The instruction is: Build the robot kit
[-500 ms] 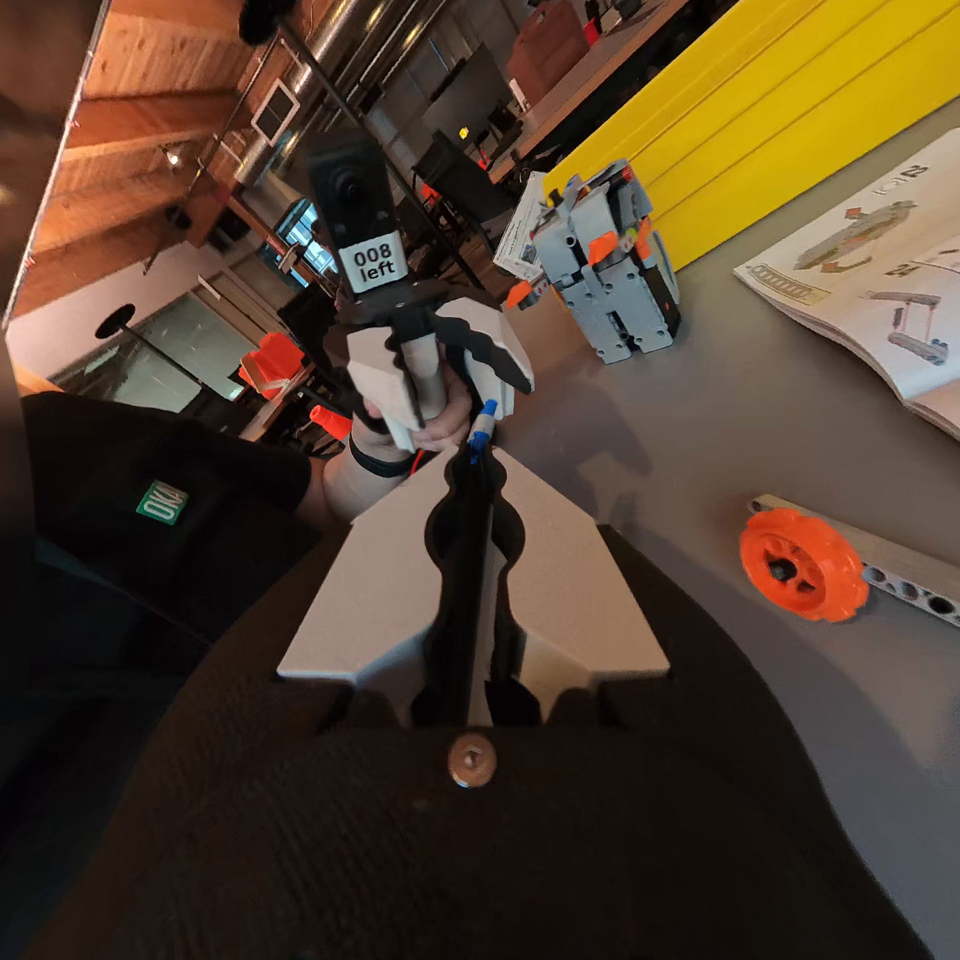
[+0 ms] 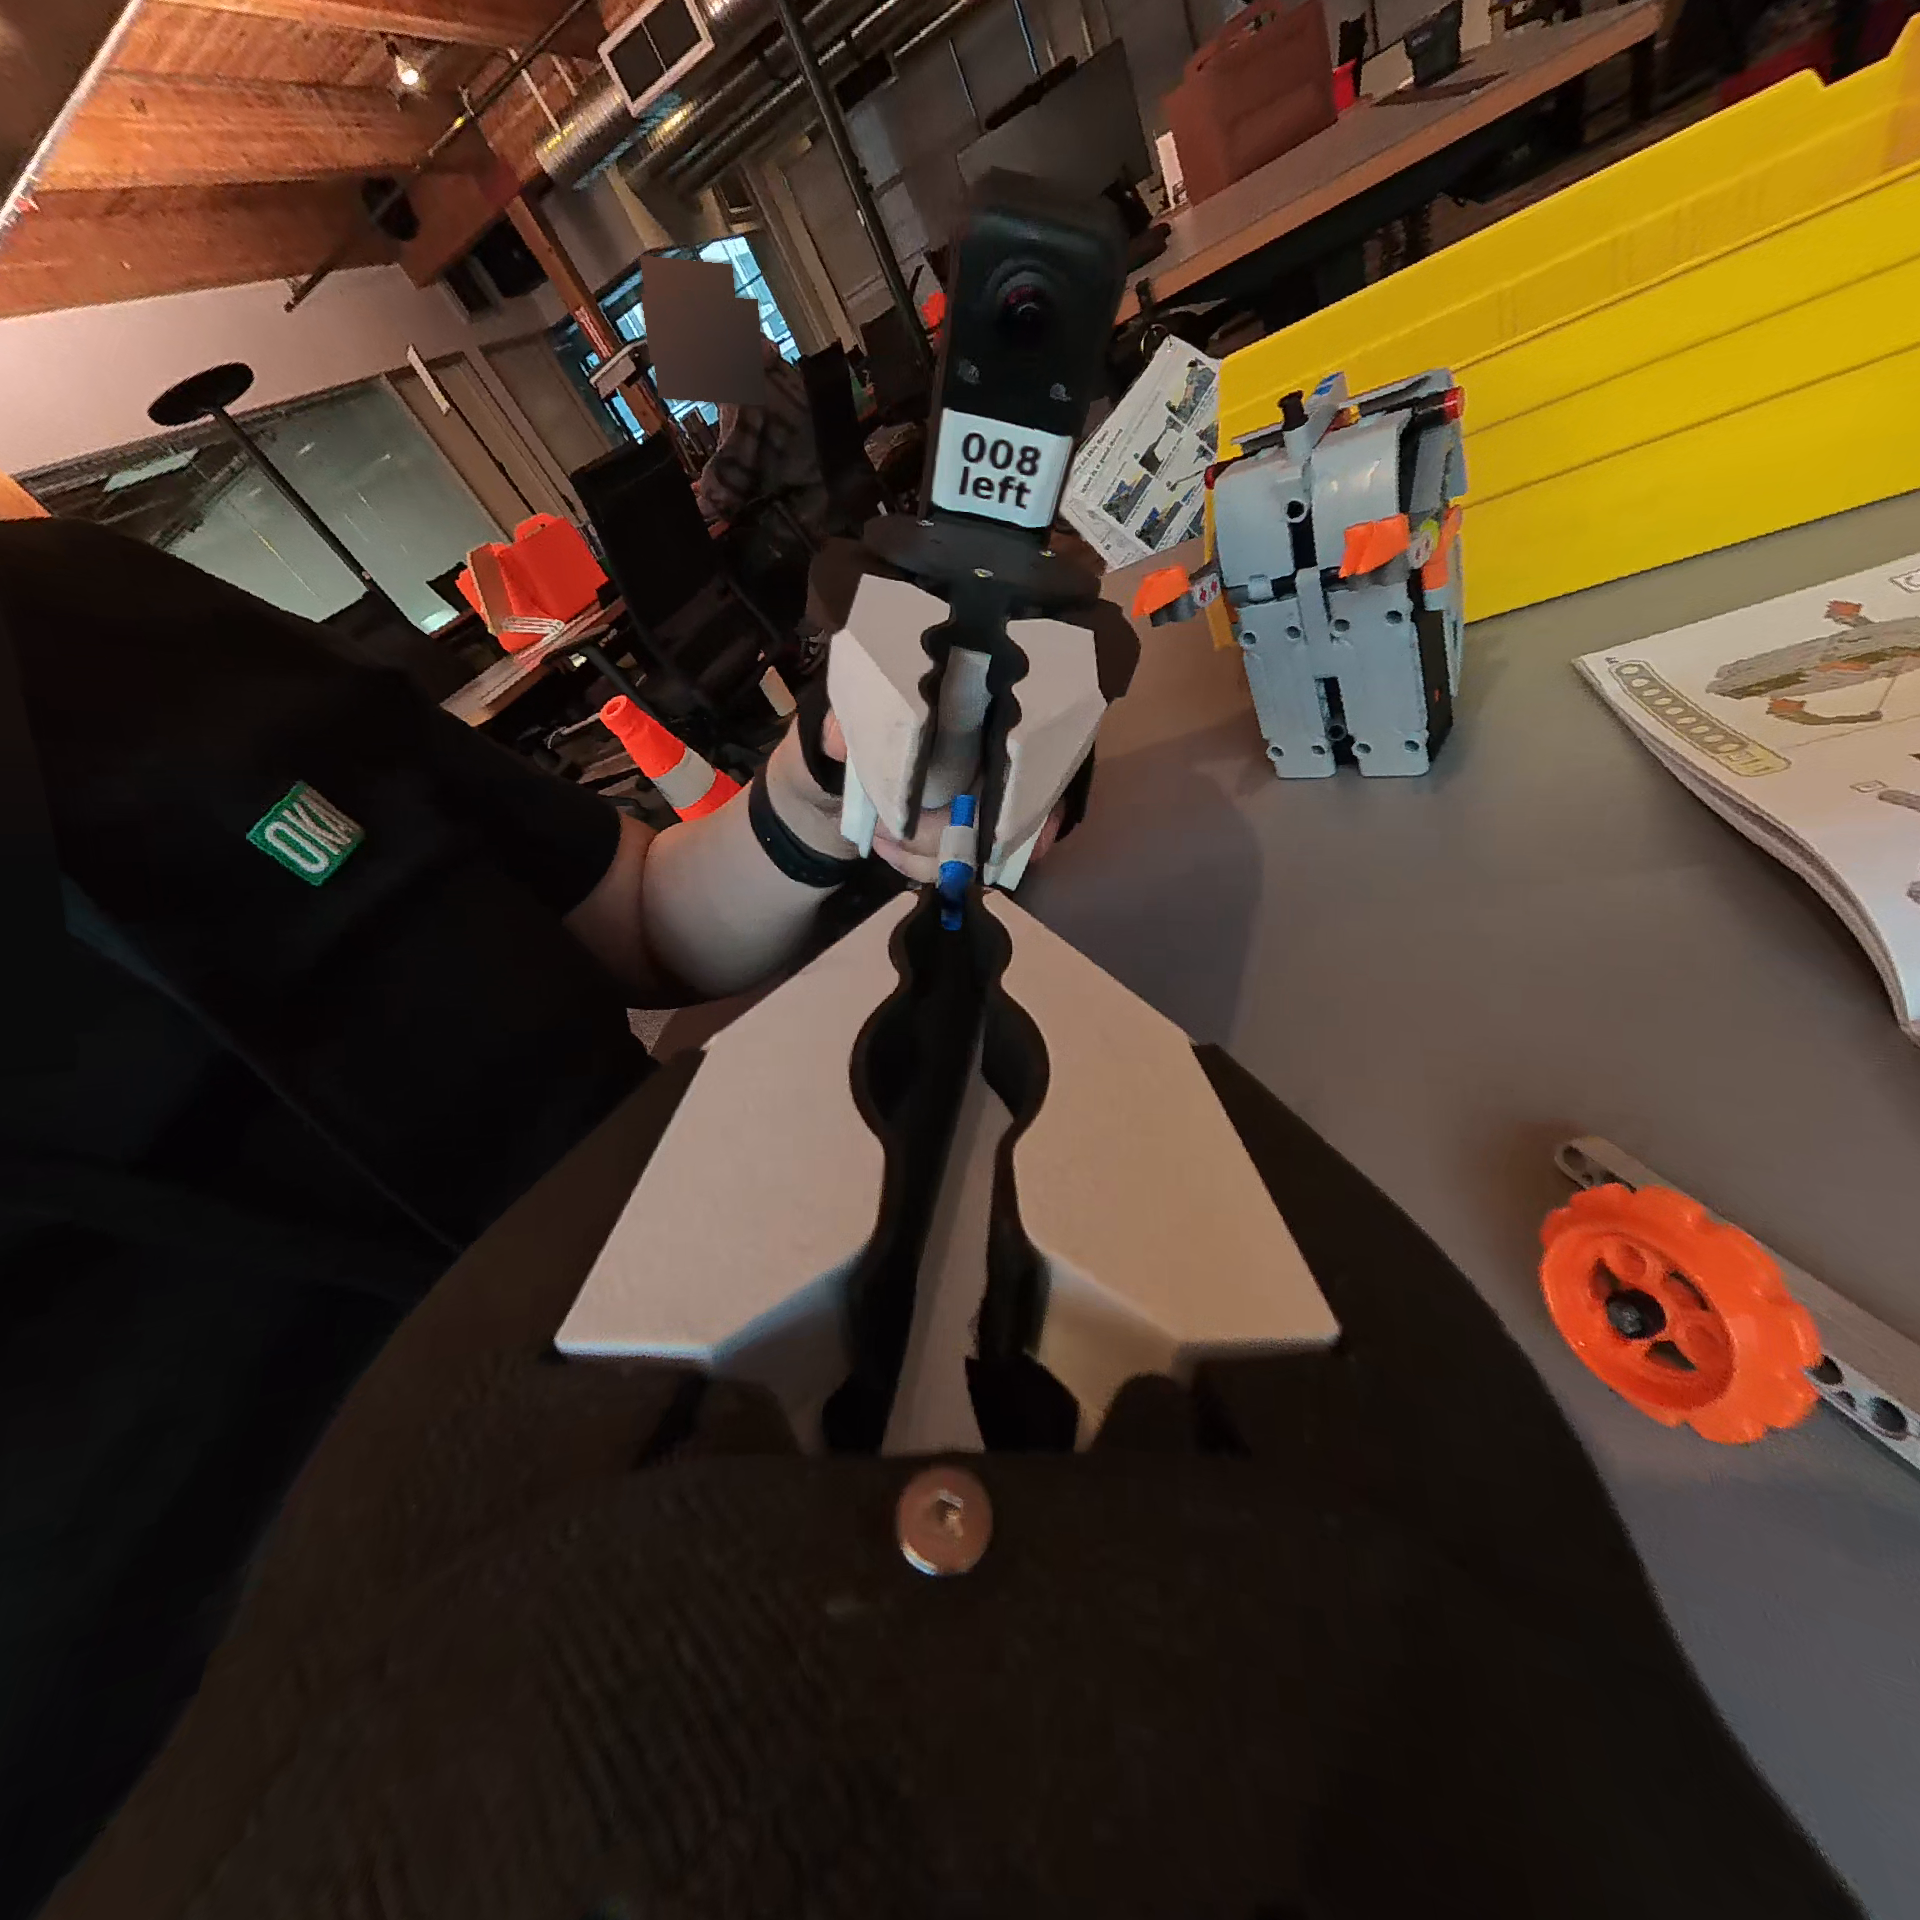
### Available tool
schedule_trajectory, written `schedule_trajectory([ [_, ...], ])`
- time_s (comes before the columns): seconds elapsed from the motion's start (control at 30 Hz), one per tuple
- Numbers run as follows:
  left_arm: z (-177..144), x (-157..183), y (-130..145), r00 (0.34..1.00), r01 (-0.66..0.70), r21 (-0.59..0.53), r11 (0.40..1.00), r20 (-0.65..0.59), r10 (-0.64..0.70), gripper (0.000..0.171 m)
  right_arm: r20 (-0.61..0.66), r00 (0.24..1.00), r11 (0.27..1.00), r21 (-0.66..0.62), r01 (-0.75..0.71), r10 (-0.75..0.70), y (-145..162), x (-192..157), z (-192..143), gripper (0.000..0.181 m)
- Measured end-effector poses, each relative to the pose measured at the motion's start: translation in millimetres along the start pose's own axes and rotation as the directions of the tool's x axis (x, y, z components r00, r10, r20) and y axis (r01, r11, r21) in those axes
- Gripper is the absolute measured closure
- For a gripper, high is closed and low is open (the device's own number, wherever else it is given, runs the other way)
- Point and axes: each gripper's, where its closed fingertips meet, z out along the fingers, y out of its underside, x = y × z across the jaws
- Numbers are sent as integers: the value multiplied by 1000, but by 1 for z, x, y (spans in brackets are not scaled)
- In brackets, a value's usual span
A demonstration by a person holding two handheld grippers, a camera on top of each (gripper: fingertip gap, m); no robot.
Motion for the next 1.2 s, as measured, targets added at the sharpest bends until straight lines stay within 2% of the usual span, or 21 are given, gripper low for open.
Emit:
schedule_trajectory([
  [0.4, -2, -11, 11, 996, -62, -63, 996, 56, 66, 166, -7, 1000, 1000, -13, -15, 15, 6, 6, 5, 180],
  [0.43, -3, -10, 9, 996, -62, -54, 997, 54, 65, 166, -7, 1000, 1000, 1, 6, -6, 4, 5, 5, 178],
  [0.47, -5, -10, 5, 996, -67, -32, 997, 63, 69, 166, -52, 998, 999, 1, 45, -45, 2, 9, 4, 165],
  [0.5, -8, -11, 0, 994, -81, -2, 997, 80, 80, 166, -137, 985, 994, -43, 100, -106, 4, 18, 2, 147],
  [0.6, -22, -15, -14, 983, -129, 88, 988, 141, 116, 166, -337, 865, 901, -357, 246, -370, 28, 44, -10, 144],
  [0.67, -29, -17, -18, 980, -132, 125, 983, 167, 110, 166, -375, 815, 812, -553, 186, -442, 51, 59, -12, 144],
  [0.73, -32, -21, -19, 980, -113, 138, 984, 180, 87, 166, -385, 805, 746, -658, 104, -452, 67, 67, -7, 153],
  [0.83, -37, -24, -20, 976, -115, 153, 982, 202, 83, 166, -397, 786, 680, -732, 41, -474, 73, 73, -3, 156],
  [1.0, -38, -23, -19, 968, -148, 149, 978, 226, 113, 166, -440, 819, 621, -772, -134, -369, 86, 76, -9, 156],
  [1.2, -33, -21, -14, 969, -154, 122, 980, 210, 126, 166, -433, 841, 597, -784, -173, -325, 91, 73, -11, 160],
])
